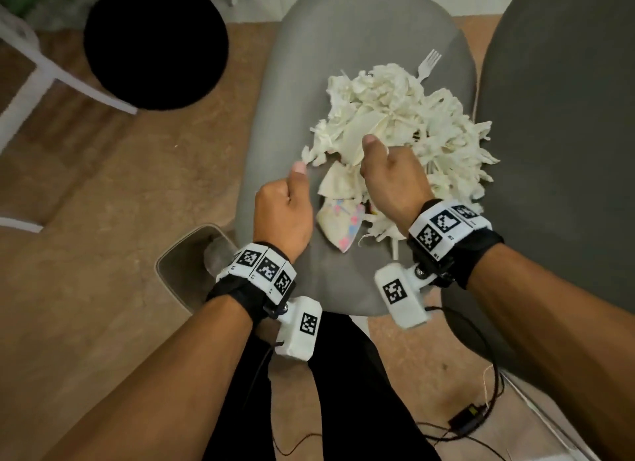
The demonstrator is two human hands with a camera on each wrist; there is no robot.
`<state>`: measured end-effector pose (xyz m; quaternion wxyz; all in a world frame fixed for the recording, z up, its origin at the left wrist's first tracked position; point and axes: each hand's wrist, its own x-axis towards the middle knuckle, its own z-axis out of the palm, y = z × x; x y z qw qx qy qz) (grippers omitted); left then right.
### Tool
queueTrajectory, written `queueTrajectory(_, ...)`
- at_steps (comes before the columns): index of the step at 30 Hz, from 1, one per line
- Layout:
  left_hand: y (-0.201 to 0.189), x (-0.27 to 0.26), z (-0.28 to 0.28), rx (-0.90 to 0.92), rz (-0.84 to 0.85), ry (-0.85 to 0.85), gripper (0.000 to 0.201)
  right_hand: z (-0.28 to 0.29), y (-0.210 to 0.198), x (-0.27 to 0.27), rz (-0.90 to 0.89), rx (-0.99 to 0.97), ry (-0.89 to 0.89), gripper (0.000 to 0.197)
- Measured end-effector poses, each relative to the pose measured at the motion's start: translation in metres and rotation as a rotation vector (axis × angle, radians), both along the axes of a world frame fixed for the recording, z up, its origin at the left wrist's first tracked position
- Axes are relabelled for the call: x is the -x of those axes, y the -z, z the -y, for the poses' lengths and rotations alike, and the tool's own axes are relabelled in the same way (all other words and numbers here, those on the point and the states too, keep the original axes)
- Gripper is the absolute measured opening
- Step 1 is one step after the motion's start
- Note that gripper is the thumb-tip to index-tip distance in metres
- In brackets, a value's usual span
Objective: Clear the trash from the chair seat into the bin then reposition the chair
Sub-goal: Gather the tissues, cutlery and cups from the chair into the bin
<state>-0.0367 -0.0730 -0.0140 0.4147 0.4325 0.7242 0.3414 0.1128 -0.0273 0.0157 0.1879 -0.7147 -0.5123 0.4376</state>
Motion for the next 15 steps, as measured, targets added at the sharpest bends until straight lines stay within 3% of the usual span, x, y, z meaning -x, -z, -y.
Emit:
queueTrajectory(3, 0.022, 0.062, 0.027, 0.060, 0.068, -0.231, 0.054, 0.025, 0.008, 0.070, -0.119, 0.083, -0.042, 0.051)
queueTrajectory(6, 0.056, 0.136, 0.070, 0.213, 0.104, -0.325, 0.019, 0.056, 0.040, 0.148, -0.221, 0.305, -0.114, 0.021)
queueTrajectory(7, 0.067, 0.160, 0.087, 0.287, 0.135, -0.374, 0.020, 0.067, 0.052, 0.174, -0.229, 0.359, -0.147, 0.015)
queueTrajectory(9, 0.095, 0.204, 0.118, 0.384, 0.178, -0.430, 0.041, 0.087, 0.082, 0.220, -0.184, 0.449, -0.233, 0.040)
queueTrajectory(11, 0.122, 0.239, 0.143, 0.430, 0.149, -0.434, 0.049, 0.101, 0.109, 0.254, -0.089, 0.472, -0.320, 0.055)
queueTrajectory(15, 0.170, 0.273, 0.176, 0.445, 0.143, -0.411, 0.048, 0.116, 0.170, 0.281, -0.010, 0.465, -0.305, 0.035)
